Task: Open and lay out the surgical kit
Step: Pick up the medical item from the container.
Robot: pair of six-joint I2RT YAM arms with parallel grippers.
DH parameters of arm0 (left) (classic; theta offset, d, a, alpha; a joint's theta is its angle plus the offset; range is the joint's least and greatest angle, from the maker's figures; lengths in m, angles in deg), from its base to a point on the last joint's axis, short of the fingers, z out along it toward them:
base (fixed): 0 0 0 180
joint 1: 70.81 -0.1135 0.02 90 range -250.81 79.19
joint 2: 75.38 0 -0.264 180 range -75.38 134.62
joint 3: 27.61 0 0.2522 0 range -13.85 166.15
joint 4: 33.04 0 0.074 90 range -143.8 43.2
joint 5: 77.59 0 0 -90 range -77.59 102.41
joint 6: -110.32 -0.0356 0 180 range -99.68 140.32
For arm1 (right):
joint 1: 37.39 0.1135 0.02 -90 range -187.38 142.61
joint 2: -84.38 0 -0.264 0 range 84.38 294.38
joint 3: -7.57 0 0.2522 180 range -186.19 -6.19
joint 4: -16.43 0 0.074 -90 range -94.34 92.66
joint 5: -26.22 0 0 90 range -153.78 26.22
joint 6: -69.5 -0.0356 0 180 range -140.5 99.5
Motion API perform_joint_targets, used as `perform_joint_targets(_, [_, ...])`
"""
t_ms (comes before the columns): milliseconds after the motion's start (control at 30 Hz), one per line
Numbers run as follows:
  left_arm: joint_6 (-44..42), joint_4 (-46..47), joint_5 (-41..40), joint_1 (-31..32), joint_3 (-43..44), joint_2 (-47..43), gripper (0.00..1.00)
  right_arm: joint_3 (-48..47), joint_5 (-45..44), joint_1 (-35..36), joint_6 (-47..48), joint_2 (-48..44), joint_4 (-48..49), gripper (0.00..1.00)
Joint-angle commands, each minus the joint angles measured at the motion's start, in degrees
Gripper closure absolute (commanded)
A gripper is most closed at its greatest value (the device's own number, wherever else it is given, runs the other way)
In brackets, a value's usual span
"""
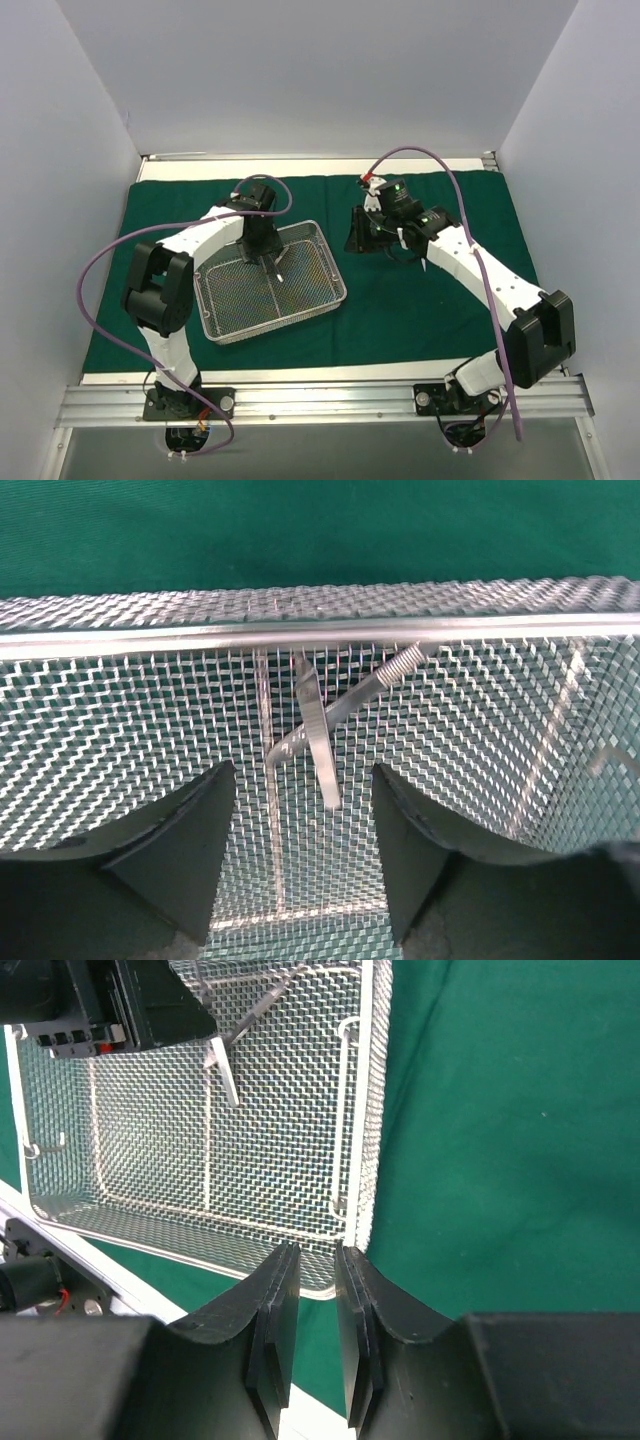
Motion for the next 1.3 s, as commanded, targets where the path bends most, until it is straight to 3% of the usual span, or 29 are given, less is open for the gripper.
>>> perform_joint_targets(0, [1.78,3.71,-2.35,0.62,1.2,1.46,0.36,1.04,0.35,-0.95,0.38,-3.33,1.14,0.78])
perform_joint_targets(100, [1.87,4.94,-3.32,0.71,0.58,2.17,0.43,1.49,0.62,-1.47,0.74,-3.94,0.61,0.78])
perform_joint_targets(767, [0.55,6.62,-5.34,1.15,3.65,9.11,0.56,4.65,3.34,-3.5,0.48,-6.67,1.31,0.79])
perform_joint_targets(1067, [-2.0,5.56,-5.25,1.15,5.32,8.5,0.89,4.12,3.78,-3.76,0.56,-5.97,1.22,0.8])
perform_joint_targets(1100, [-3.13,4.69,-4.82,1.15,6.2,8.33,0.97,3.95,3.78,-3.76,0.56,-5.88,1.4,0.8])
perform_joint_targets(1267, [-7.0,0.57,0.45,1.06,8.93,7.36,0.98,3.07,3.87,-3.76,0.39,-4.91,2.1,0.8])
